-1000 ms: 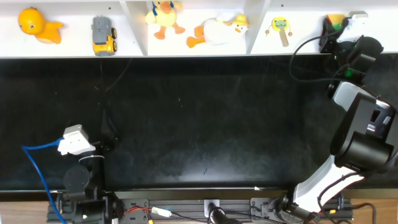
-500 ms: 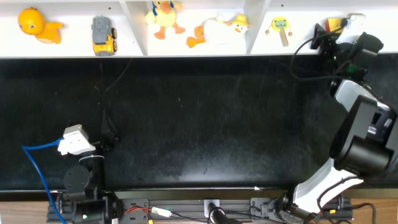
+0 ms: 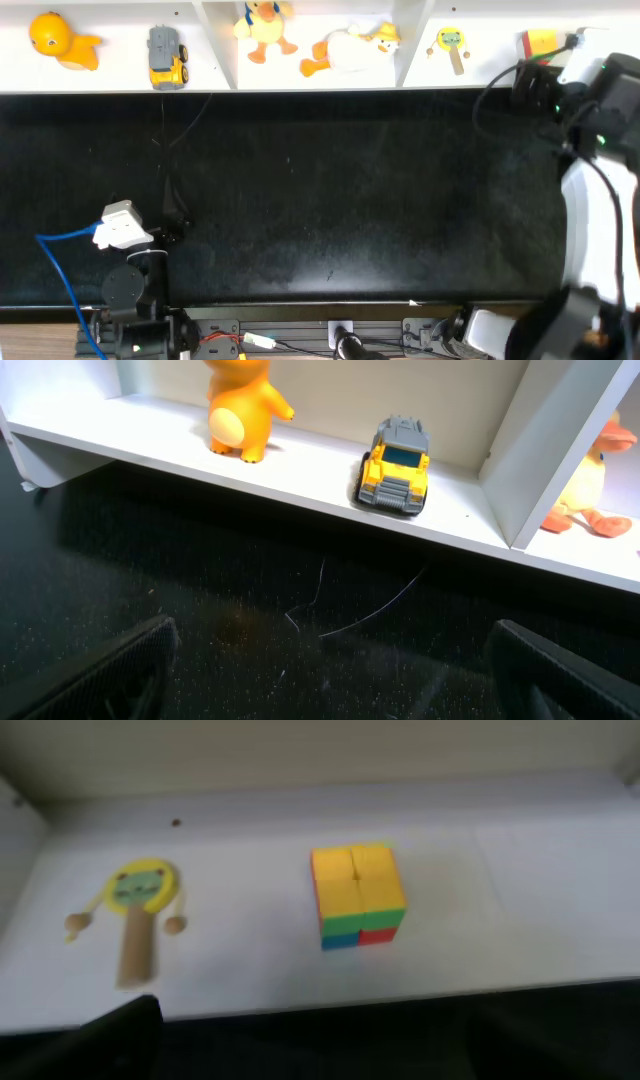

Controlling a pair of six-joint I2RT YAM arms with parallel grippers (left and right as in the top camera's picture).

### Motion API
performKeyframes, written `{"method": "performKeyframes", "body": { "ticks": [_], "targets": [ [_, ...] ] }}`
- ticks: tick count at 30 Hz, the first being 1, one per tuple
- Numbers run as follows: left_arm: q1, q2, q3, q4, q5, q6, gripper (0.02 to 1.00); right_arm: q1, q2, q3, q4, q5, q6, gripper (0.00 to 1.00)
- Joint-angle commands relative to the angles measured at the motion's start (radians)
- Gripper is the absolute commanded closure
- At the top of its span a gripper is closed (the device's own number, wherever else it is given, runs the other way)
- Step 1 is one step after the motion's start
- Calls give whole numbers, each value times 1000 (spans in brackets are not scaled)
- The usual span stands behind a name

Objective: Store Toys

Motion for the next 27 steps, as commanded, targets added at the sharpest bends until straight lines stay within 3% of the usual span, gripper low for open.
{"method": "performKeyframes", "body": {
  "ticks": [1,5,13,19,27],
  "targets": [
    [8,-9,-1,-2,-9,-18,20,5,-148,0,-153,-15,-99,3],
    [8,-9,-1,-2,-9,-18,20,5,-284,-11,-284,-138,-155,1],
    [8,-9,-1,-2,-9,-18,20,6,-525,-11,-433,-422,-158,29],
    [8,-9,-1,-2,-9,-18,20,6,-699,-11,-612,-510,-226,5],
    [8,-9,-1,-2,-9,-18,20,5,-751,-11,-699,-530,-227,7]
  ]
}}
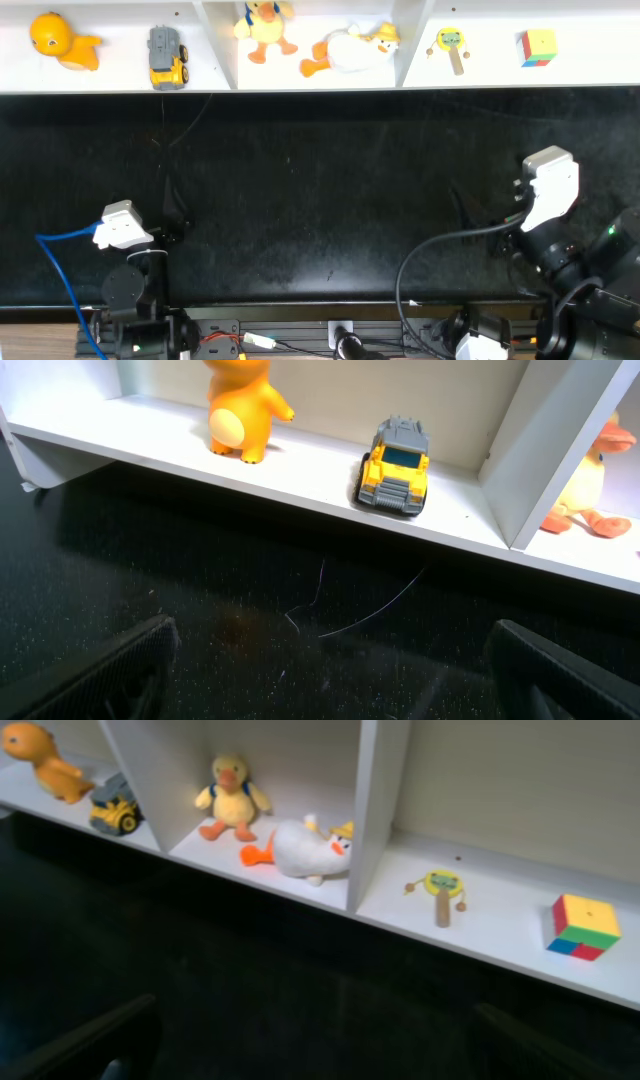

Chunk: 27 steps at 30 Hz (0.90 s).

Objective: Store Toys

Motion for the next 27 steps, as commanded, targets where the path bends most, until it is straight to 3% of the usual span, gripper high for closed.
{"method": "performKeyframes", "body": {
  "ticks": [1,20,23,27],
  "targets": [
    [8,-9,-1,-2,-9,-18,20,5,6,-4,-11,-44,-3,7],
    [8,-9,-1,-2,-9,-18,20,34,1,-4,-11,-40,10,5],
    [8,-9,-1,-2,-9,-18,20,112,-6,-5,-11,121,11,5],
    [8,-9,-1,-2,-8,-18,23,315,-45,-51,32,309,15,5]
  ]
}}
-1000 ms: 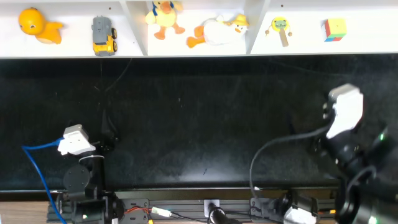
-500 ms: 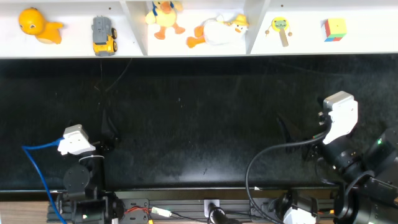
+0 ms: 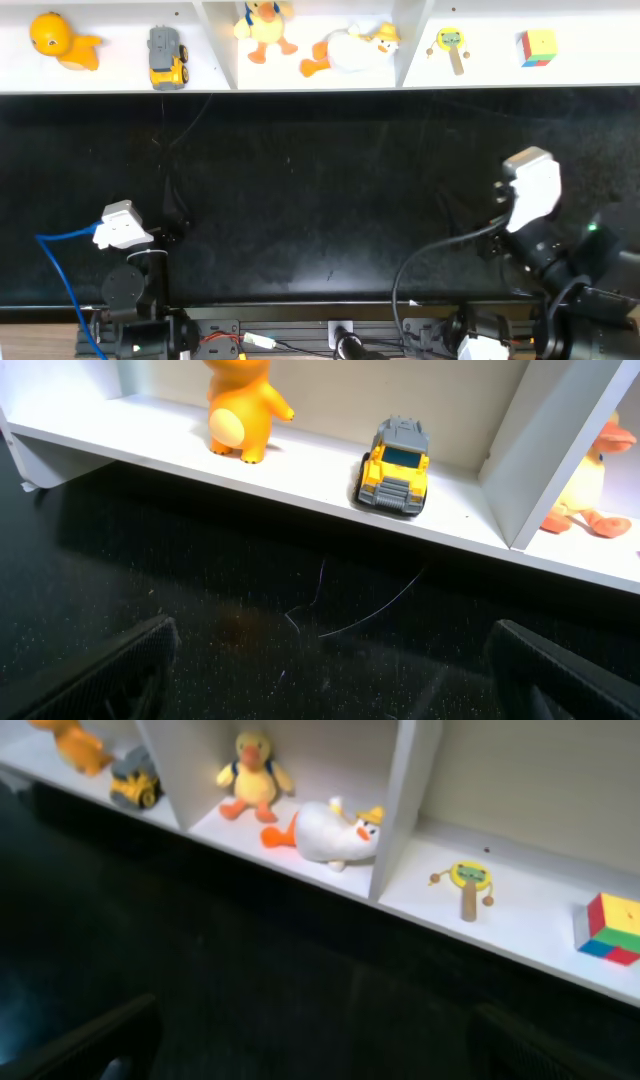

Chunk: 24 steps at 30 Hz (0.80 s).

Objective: Store Toys

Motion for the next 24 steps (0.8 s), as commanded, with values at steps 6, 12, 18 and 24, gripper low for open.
{"method": "performKeyframes", "body": {
  "ticks": [6,12,18,24],
  "targets": [
    [8,-9,-1,-2,-8,-18,20,313,-201,-290,313,434,303,5],
    [8,-9,-1,-2,-9,-18,23,346,-407,-609,582,492,470,5],
    [8,-9,-1,-2,-8,-18,20,349,-595,-853,739,489,514,5],
    [8,-9,-1,-2,-9,-18,20,349,-669,-1043,873,489,584,5]
  ]
}}
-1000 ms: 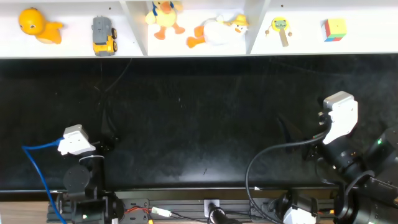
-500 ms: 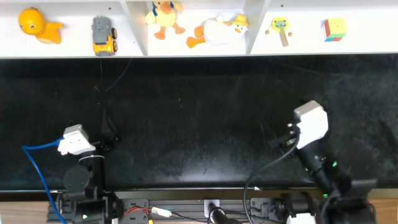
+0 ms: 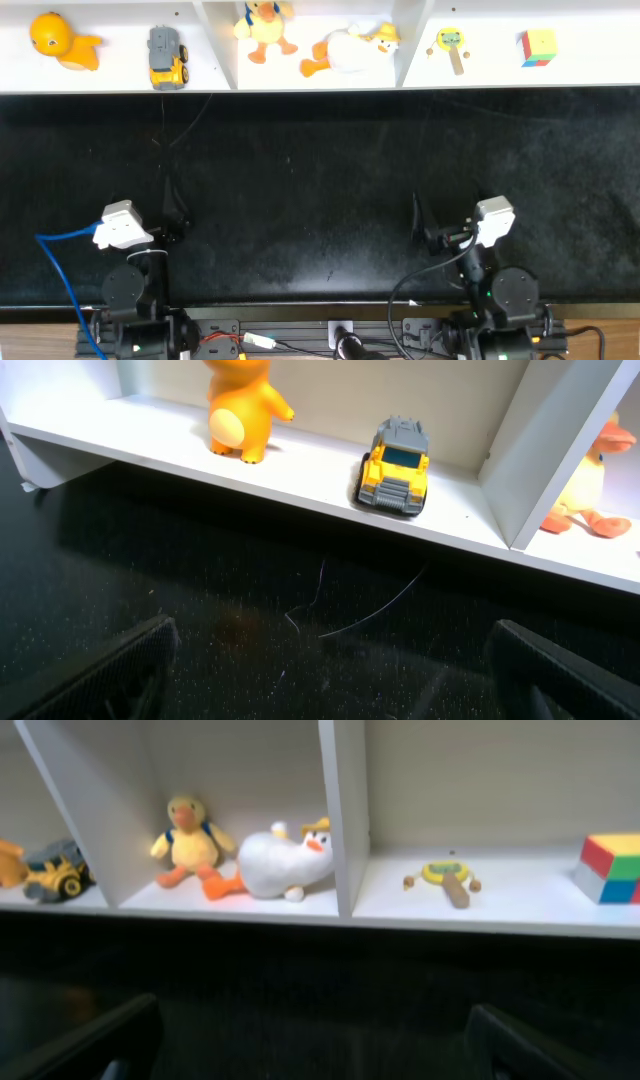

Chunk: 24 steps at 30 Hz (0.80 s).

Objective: Store Toys

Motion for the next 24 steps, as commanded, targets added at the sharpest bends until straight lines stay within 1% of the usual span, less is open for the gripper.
{"method": "performKeyframes", "body": {
  "ticks": [1,2,3,24],
  "targets": [
    [8,-9,-1,-2,-9,-18,20,5,-20,-119,107,13,88,5],
    [8,-9,-1,-2,-9,-18,20,5,-20,-137,160,12,90,5],
    [8,-9,-1,-2,-9,-18,23,4,-20,-146,170,14,89,5],
    [8,-9,-1,-2,-9,-18,23,4,-19,-144,168,13,89,5]
  ]
}}
